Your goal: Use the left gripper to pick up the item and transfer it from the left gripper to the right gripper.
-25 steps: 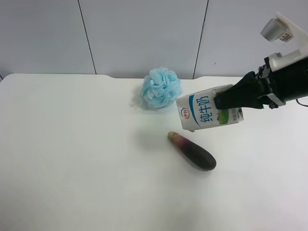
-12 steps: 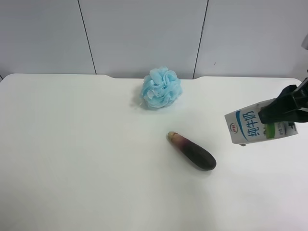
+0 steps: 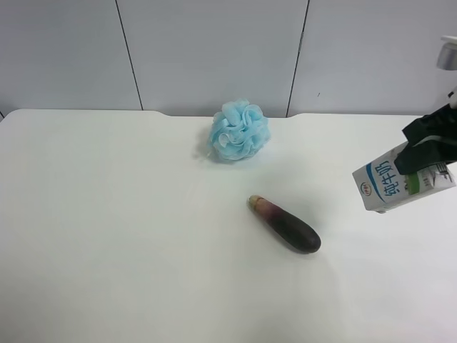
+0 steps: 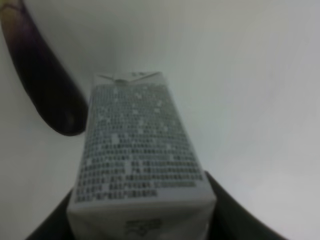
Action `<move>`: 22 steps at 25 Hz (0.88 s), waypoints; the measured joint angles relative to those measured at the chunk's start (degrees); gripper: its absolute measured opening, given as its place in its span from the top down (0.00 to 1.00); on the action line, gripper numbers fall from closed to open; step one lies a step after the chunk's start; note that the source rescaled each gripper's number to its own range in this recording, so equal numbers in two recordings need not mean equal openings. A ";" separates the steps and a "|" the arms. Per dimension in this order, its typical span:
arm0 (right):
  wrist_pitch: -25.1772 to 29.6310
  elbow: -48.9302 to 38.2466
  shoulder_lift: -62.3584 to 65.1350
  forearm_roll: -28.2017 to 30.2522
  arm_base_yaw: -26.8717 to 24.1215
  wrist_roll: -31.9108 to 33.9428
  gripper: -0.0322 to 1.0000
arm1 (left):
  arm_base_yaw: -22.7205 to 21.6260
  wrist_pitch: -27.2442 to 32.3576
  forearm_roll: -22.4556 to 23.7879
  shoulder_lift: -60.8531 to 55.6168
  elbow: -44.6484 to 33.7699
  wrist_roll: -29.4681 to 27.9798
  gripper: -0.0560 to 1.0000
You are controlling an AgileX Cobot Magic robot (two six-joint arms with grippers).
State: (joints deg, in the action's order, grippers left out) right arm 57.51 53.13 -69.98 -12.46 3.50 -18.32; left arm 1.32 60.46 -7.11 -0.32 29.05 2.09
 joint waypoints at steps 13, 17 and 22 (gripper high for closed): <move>-1.75 11.12 -14.83 14.99 9.42 9.31 0.97 | 0.00 0.00 0.00 0.00 0.00 0.00 0.00; -5.59 11.40 -19.37 15.06 9.42 9.62 0.97 | 0.00 0.00 0.00 0.00 0.00 0.00 0.00; -10.59 11.40 -25.27 15.06 9.42 9.68 0.97 | 0.00 0.00 0.00 0.00 0.00 0.00 0.00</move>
State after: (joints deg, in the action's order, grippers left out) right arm 46.92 64.53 -95.25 2.59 12.93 -8.65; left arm 1.32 60.46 -7.11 -0.32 29.05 2.09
